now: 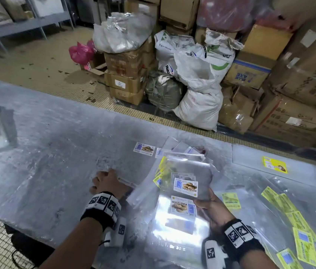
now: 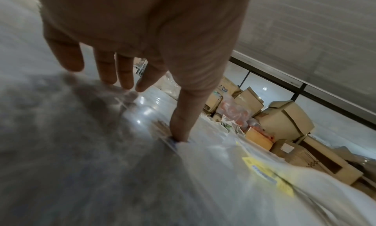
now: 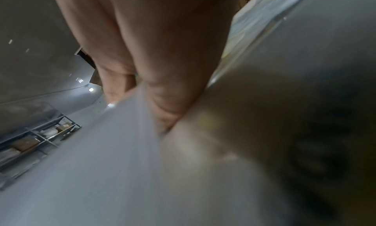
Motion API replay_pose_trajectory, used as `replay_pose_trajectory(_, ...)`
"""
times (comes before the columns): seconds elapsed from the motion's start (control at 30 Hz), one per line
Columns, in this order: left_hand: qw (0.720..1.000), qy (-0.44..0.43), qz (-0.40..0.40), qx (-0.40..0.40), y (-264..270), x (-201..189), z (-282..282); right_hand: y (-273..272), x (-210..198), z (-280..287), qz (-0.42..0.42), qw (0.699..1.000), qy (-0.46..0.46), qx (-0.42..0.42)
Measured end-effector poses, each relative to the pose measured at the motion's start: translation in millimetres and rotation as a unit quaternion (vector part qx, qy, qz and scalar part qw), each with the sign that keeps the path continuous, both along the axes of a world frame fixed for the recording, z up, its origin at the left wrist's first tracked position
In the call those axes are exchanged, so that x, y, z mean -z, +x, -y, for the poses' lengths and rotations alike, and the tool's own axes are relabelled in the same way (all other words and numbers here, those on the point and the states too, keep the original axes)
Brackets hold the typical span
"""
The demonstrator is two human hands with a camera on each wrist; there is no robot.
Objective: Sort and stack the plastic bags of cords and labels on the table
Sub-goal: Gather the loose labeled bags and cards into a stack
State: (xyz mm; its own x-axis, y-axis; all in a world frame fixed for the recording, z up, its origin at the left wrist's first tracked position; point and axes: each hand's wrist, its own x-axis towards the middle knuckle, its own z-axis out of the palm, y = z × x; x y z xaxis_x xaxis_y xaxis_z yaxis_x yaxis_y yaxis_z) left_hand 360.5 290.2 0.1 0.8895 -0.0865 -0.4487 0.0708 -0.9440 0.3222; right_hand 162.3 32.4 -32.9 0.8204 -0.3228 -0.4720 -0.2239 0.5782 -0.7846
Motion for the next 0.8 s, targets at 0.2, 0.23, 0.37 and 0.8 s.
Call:
replay_pose_trajectory(0.2, 0.999, -0.041, -0.016, -0.027, 15, -3, 2, -3, 10, 3, 0.004, 1.000, 0.001, -0.007)
replay_pose_trajectory(0.23, 0.997, -0.062, -0.024, -0.036, 16, -4, 3, -3, 10, 3, 0.004, 1.000, -0.001, -0.007)
replay_pose_trajectory(0.37, 0.998, -0.055, -0.014, -0.008, 11, -4, 6, -2, 9, 2, 0.018, 1.000, 0.014, 0.000)
replay_pose_trajectory(0.8, 0.947, -0.319, -0.038, 0.022, 8, -16, -2, 0, 6, 3, 0.036, 0.999, 0.012, -0.010)
